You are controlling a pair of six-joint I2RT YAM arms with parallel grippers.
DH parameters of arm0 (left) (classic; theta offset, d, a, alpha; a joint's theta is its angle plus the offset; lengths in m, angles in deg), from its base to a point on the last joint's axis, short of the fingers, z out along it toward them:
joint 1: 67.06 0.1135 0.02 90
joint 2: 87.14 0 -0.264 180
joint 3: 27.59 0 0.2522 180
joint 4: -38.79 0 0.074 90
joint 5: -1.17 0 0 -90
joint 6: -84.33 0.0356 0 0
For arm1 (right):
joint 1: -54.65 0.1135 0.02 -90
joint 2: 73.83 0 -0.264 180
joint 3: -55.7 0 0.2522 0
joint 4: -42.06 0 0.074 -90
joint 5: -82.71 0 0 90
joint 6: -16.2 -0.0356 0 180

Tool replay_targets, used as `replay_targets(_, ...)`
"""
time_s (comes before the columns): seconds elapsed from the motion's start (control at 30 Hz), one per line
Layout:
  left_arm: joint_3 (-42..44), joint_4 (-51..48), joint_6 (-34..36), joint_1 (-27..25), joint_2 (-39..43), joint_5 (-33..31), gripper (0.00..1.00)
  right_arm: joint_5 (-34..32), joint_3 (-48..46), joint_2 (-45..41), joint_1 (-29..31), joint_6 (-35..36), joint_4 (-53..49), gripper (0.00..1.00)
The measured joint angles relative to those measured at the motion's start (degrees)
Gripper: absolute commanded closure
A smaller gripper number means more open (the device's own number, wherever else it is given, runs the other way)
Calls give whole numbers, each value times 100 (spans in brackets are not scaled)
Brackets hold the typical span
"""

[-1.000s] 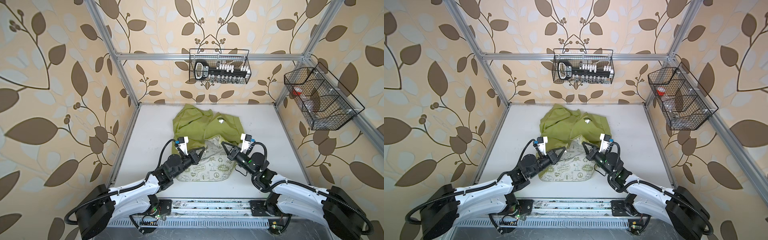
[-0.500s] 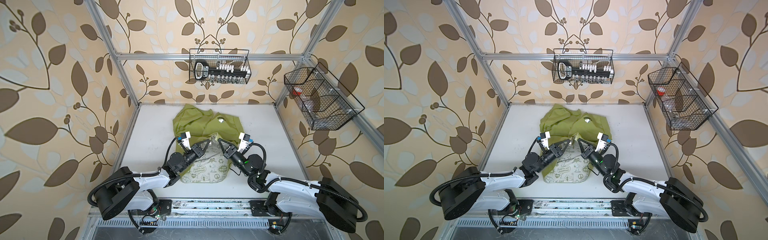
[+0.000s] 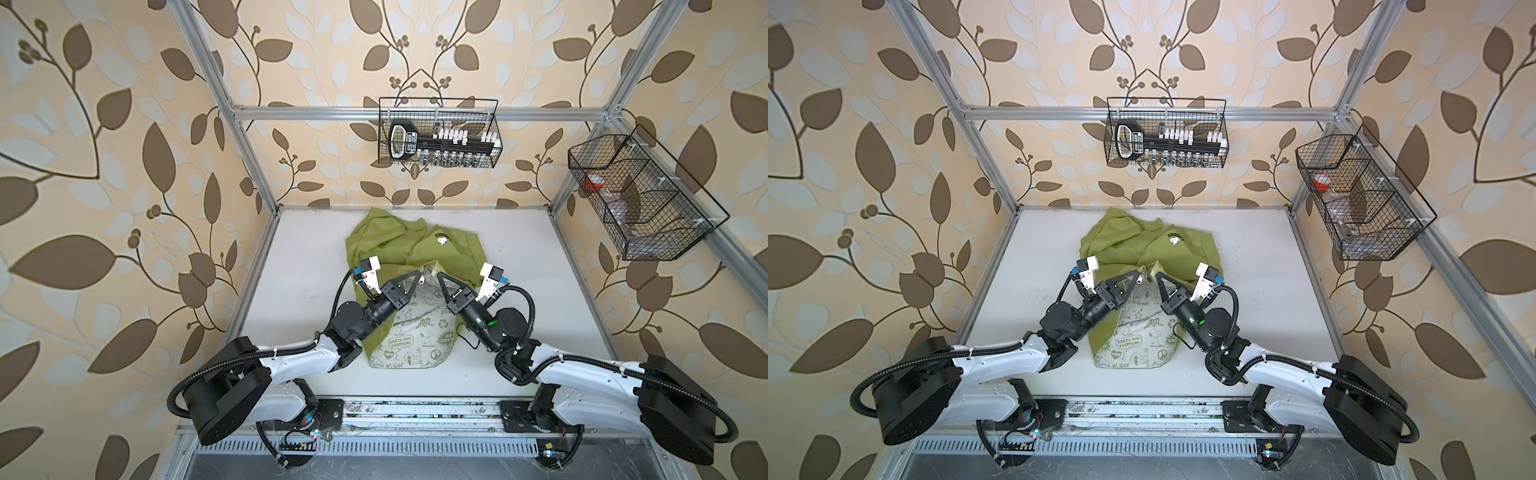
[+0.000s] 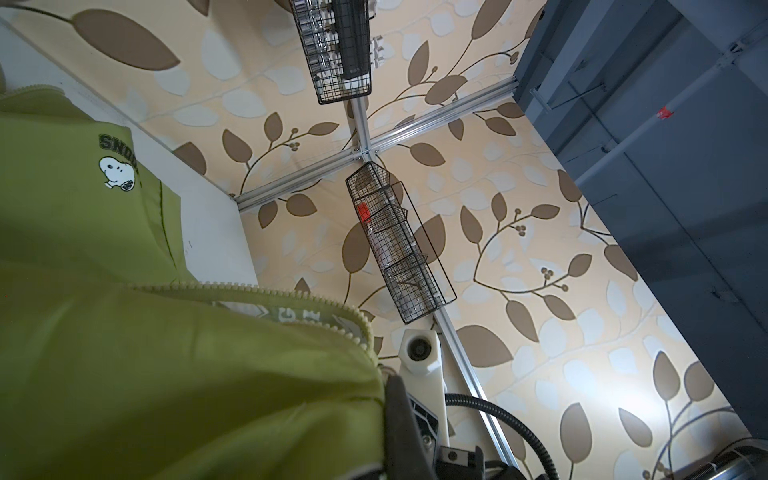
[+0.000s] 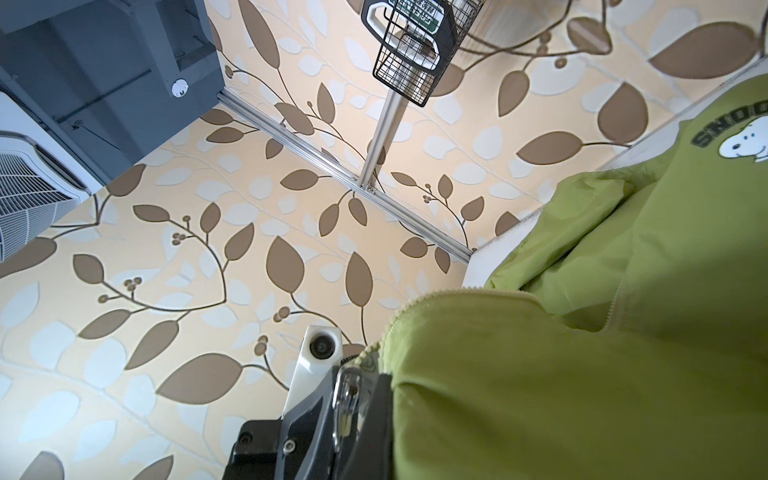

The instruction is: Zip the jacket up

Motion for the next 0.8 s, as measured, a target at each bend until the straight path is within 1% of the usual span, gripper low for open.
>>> replay_targets(0.3, 20, -308, 125, 0, 660, -44, 100, -184, 415, 0, 358, 254, -313, 100)
replay_targets(0.5, 162, -363, 127, 0, 997, -149, 100, -293, 459, 31, 472, 420, -407, 100)
replay_targets(0.63, 179, -339, 96, 0, 960, -157, 100, -343, 557, 122, 496, 505, -422, 100)
replay_targets(0.8, 179, -107, -61, 0, 601, -146, 100, -374, 619, 348, 503, 560, -181, 100)
